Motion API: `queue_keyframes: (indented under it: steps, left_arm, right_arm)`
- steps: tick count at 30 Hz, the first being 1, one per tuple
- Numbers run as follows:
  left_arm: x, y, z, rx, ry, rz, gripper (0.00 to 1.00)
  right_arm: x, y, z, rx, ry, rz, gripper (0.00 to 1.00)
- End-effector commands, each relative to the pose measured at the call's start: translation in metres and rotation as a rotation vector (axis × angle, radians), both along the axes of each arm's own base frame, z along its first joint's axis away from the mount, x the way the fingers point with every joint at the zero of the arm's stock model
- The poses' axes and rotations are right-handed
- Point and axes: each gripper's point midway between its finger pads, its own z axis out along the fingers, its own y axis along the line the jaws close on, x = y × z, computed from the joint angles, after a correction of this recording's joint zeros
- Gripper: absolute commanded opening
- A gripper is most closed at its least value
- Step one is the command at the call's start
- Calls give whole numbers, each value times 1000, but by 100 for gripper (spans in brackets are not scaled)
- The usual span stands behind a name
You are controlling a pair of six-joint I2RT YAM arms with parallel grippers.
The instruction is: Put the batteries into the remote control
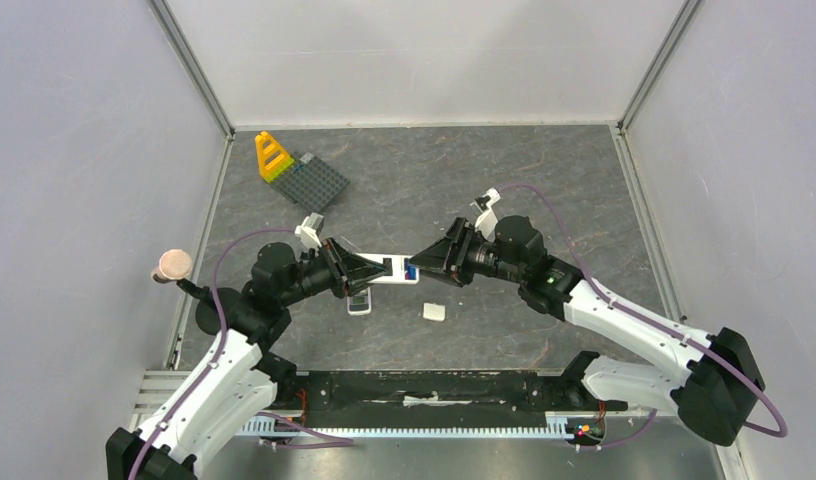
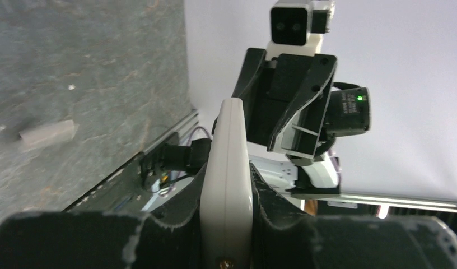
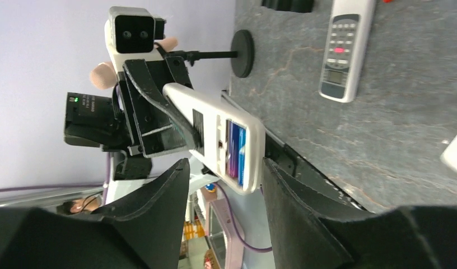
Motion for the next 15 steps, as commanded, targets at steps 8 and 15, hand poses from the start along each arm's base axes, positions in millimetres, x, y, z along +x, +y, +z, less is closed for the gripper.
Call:
queue_keyframes:
  steps: [8,15]
  left_arm:
    - [9,34,-76,438,-29,62,2]
    - [13,48,-90,558,-27,87,2]
  right_arm:
    - [15,-56,-40,-367,-255,-87,66]
    - [19,-61,-106,-741,-469,100,62]
